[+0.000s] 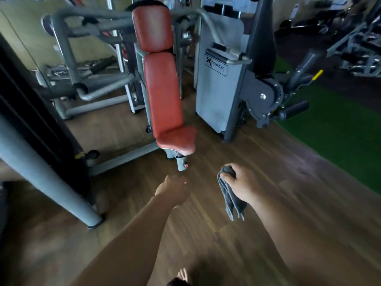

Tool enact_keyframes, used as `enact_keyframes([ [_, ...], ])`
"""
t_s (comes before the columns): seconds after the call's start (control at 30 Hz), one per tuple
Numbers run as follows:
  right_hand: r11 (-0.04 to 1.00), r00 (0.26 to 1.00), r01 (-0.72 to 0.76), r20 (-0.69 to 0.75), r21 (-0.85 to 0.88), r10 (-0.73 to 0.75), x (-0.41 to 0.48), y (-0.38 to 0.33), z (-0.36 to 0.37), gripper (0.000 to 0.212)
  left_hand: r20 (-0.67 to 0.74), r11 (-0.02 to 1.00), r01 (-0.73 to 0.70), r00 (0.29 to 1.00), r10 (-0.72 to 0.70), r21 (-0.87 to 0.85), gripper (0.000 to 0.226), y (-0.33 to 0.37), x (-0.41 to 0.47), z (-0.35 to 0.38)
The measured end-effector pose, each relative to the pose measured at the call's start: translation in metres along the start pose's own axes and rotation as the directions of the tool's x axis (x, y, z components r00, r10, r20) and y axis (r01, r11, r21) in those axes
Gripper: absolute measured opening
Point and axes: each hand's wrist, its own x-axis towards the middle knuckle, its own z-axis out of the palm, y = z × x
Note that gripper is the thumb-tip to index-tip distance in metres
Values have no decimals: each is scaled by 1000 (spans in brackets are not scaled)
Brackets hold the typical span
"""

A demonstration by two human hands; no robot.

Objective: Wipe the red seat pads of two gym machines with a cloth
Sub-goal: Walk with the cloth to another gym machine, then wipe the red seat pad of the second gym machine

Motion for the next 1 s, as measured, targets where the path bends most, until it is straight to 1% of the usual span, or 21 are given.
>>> enact_keyframes([
  [0.03,1000,1000,6,13,2,-6,27,1,2,33,-8,999,25,1000,-26,-46,38,-3,21,-5],
  [0.1,1000,998,16,63,14,-17,79,3,10,33,-28,993,78,996,-81,-88,42,-9,62,-14],
  [0.17,999,995,27,94,22,-29,128,3,19,34,-52,989,101,993,-107,-111,65,-19,107,-21],
  [0.2,999,994,34,104,24,-36,153,3,24,36,-51,983,122,990,-130,-136,72,-23,128,-27],
  [0.23,999,992,35,122,30,-38,177,2,27,38,-45,978,142,988,-150,-156,69,-27,147,-34],
  [0.3,999,987,21,161,43,-28,222,0,33,38,-16,974,147,988,-152,-170,45,-34,185,-51],
  [0.33,999,985,12,174,46,-20,245,-2,36,37,-12,975,146,989,-151,-168,38,-37,204,-59],
  [0.37,999,982,5,188,53,-15,266,-3,37,36,-7,976,155,987,-158,-153,36,-40,224,-65],
  [0.43,998,977,-1,211,55,-10,305,-5,41,37,5,972,177,984,-178,-152,35,-44,258,-75],
  [0.5,999,972,-10,236,50,-2,342,-6,46,43,18,967,196,981,-195,-160,35,-47,291,-80],
  [0.6,998,963,-4,268,59,-13,400,-5,63,44,37,959,231,973,-228,-163,38,-55,340,-78],
  [0.7,998,948,28,316,63,-46,461,2,92,39,49,936,300,954,-296,-183,39,-65,388,-65],
  [0.9,985,865,172,478,-5,-149,563,16,161,30,97,867,428,903,-418,-253,51,-90,467,-23],
  [1.0,955,810,291,547,-61,-212,604,25,206,29,100,836,475,879,-467,-275,53,-109,507,5],
])
